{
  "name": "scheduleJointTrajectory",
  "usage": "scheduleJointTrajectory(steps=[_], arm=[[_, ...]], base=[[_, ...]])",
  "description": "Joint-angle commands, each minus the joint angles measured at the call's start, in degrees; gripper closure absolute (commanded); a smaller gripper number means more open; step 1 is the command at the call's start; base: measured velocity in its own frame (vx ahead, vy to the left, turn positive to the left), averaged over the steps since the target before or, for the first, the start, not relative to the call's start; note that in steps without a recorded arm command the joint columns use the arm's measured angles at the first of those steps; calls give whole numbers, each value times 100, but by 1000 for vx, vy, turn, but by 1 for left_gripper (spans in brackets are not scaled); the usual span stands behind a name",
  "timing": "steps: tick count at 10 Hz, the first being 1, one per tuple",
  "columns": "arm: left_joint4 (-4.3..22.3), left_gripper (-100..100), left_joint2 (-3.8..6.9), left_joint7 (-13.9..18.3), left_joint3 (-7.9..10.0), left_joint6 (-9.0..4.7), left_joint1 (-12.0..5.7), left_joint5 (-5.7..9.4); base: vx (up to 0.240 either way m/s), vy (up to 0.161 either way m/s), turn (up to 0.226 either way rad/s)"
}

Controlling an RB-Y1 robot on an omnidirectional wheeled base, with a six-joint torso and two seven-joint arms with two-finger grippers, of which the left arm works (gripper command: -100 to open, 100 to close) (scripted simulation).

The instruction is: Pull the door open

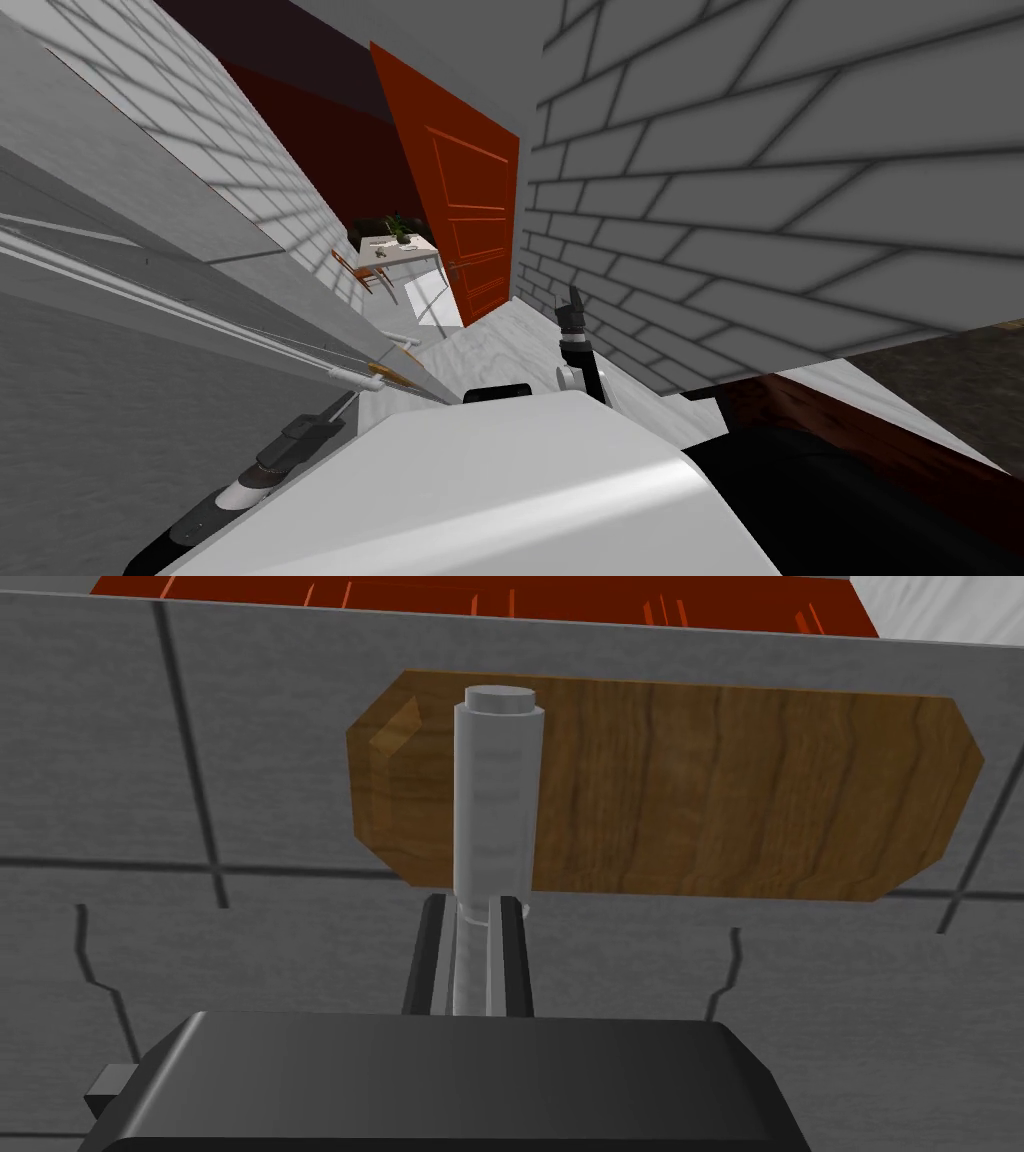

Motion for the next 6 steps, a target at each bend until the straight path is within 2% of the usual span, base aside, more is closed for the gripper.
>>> scheduleJointTrajectory(steps=[1, 4, 6], arm=[[261, -100, -47, 60, 89, -102, -79, -1], [743, -100, -140, 148, 233, -299, -217, -10], [1002, -100, -187, 195, 311, -411, -287, -15]], base=[[-25, -62, -116], [-19, -69, -127], [-17, -49, -62]])
